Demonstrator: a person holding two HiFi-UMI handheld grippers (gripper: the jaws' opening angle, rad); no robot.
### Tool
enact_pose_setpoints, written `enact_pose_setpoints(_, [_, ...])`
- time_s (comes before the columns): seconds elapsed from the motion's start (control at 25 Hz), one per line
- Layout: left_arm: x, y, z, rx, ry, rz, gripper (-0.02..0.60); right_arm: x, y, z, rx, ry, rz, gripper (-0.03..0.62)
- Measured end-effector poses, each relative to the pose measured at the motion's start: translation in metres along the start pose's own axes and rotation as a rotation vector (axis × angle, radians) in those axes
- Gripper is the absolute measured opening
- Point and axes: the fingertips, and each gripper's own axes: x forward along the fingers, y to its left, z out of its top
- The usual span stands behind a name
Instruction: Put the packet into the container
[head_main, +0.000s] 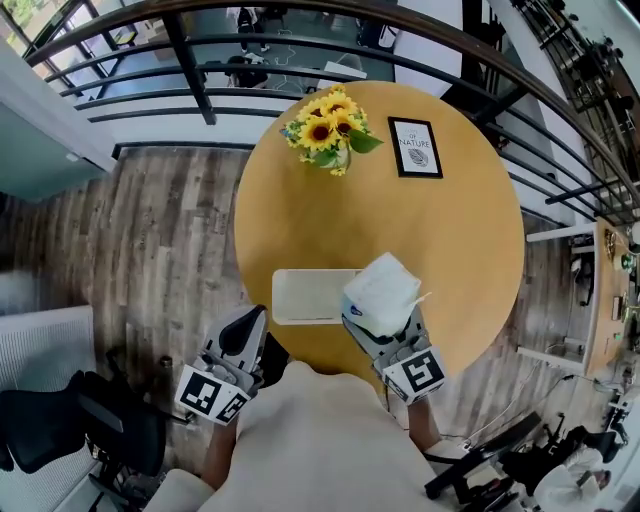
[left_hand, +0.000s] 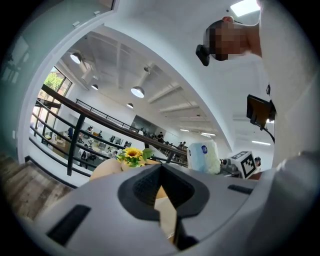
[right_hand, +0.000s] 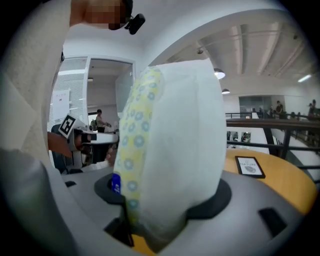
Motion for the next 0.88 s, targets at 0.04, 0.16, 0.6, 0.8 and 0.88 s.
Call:
enact_pose_setpoints(0.04, [-0.001, 0.000, -0.002, -0.006, -0.002, 0.010, 0.005, 0.004, 0.001, -0.002, -0.062, 0.011, 0.022, 0.318])
enact_pose_setpoints(0.16, [-0.001, 0.003, -0.006, -0.016, 0.002, 0.027, 0.005, 0.013, 0.005, -0.009, -0.272, 0.112, 0.089, 0.318])
enact_pose_setpoints(0.6, [-0.004, 0.005, -0.016, -0.047, 0.004, 0.051, 0.005, 0.031, 0.026, -0.054, -0.716, 0.383, 0.173, 0.318])
enact_pose_setpoints(0.8, [-0.009, 0.006, -0.017, -0.050, -0.004, 0.062, 0.005, 0.035, 0.037, -0.069, -0.922, 0.463, 0.245, 0.318])
enact_pose_setpoints(0.88, [-0.012, 0.009, -0.017, -0.053, -0.008, 0.075, 0.005, 0.035, 0.039, -0.075, -1.004, 0.495, 0.270, 0.318])
